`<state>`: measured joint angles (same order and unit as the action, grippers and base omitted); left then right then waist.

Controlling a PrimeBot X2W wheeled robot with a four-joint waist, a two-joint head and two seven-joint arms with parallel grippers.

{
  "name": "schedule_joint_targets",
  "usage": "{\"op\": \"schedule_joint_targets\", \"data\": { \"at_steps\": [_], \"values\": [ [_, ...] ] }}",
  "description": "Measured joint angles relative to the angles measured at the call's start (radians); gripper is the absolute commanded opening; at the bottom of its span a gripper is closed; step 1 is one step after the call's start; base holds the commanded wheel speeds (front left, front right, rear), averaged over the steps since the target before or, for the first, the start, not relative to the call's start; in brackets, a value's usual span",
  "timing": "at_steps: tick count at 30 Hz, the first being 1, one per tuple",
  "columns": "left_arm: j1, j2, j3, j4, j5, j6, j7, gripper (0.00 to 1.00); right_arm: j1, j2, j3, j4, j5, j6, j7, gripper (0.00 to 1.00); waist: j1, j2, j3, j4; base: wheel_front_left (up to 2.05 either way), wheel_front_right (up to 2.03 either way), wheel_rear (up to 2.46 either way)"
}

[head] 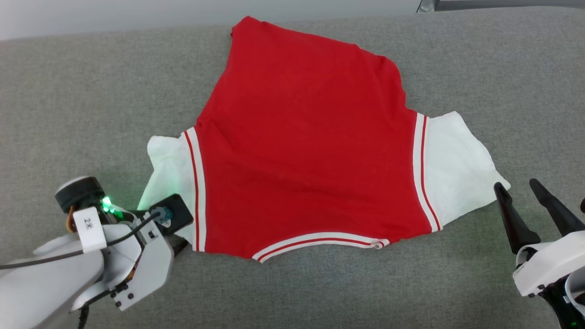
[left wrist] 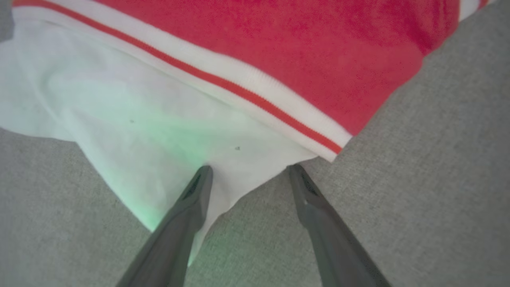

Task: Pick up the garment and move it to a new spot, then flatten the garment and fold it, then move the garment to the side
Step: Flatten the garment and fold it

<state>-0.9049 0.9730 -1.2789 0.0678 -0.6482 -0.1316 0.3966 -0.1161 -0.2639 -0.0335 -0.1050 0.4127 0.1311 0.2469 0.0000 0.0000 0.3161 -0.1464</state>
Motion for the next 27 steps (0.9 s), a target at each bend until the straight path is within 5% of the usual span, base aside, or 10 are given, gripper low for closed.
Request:
{"op": "schedule_joint_targets", "data": {
  "at_steps": [6,7,10,13,27],
  "values": [
    [0.005,-0.018,0.006,0.019,0.007,0.000,-0.002,1.00,-0.016,-0.005,0.009,-0.008,0.002,0.000,0.007,1.00,0.0000,0.0000,0.011,-0.003,0.00,0.00,0.00],
    [0.005,-0.022,0.006,0.022,0.006,0.000,-0.003,0.87,-0.016,-0.007,0.010,-0.011,0.002,0.000,0.009,1.00,0.0000,0.0000,0.013,-0.003,0.00,0.00,0.00],
    [0.006,-0.028,0.006,0.029,0.002,0.000,-0.004,0.00,-0.016,-0.017,0.021,-0.011,0.004,0.000,0.022,1.00,0.0000,0.0000,0.017,-0.005,0.00,0.00,0.00],
    [0.005,-0.036,0.007,0.031,-0.015,0.000,-0.006,0.00,-0.016,-0.065,0.078,-0.014,0.003,0.000,0.068,1.00,0.0000,0.0000,0.022,-0.008,0.00,0.00,0.00],
    [-0.021,-0.081,0.007,0.046,-0.040,0.000,-0.036,0.00,-0.221,-0.523,0.501,-0.047,0.059,0.000,0.369,1.00,0.0000,0.0000,0.044,0.035,0.00,0.00,0.00]
  ]
}}
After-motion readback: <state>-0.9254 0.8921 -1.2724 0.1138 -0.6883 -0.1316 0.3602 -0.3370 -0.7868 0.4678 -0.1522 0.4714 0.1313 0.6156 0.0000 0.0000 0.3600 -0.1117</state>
